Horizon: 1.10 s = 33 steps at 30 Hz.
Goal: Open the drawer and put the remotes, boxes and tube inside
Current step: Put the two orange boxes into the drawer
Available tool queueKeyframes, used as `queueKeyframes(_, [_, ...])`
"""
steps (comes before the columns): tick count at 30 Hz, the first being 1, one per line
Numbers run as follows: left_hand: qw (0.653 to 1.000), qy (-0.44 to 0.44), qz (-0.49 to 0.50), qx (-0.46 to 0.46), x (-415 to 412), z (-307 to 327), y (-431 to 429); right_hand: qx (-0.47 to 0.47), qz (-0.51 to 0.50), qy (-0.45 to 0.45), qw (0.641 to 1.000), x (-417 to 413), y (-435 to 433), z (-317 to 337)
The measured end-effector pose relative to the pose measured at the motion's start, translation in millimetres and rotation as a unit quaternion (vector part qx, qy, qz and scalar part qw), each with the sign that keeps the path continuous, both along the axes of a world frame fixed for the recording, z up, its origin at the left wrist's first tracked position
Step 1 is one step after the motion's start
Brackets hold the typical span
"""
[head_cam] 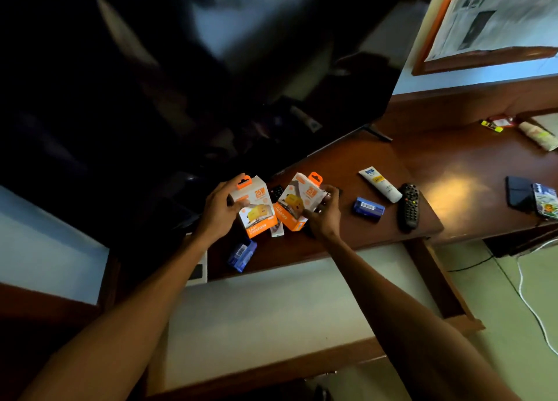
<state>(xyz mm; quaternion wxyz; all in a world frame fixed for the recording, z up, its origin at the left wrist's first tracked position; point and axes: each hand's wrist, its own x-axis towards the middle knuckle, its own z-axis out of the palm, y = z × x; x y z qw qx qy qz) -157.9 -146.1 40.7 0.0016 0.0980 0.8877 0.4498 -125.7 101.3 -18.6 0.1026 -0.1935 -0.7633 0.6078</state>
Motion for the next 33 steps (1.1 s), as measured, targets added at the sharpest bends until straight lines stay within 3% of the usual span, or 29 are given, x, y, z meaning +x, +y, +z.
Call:
queueKeyframes(6, [0.999,-0.010,0.034,0.006,46,20,-23,-0.001,0.124,0.015,0.992,16,5,31])
queueKeyframes(11, [0.992,-0.074,0.078,0.059,112,14,-51,-0.043,0.265,-0.002,0.963,48,-7,38])
queueKeyframes(13, [0.992,-0.096,0.068,0.039,135,8,-65,-0.104,0.304,-0.039,0.946,64,-18,37])
queueKeyframes(16, [0.989,-0.132,0.066,0.028,165,-1,-87,-0.269,0.342,-0.129,0.891,88,-37,36])
queueKeyframes(18, [0.982,-0.176,0.062,0.025,181,-11,-99,-0.288,0.354,-0.169,0.874,97,-48,30])
queueKeyframes(22, [0.971,-0.233,0.049,0.015,197,-41,-117,-0.253,0.344,-0.222,0.877,112,-62,-2])
queueKeyframes(25, [0.968,-0.247,0.043,-0.020,196,-68,-127,-0.145,0.378,-0.240,0.882,124,-69,-33])
queueKeyframes(33, [0.948,-0.311,0.013,-0.062,178,-138,-148,-0.132,0.360,-0.293,0.876,132,-99,-98])
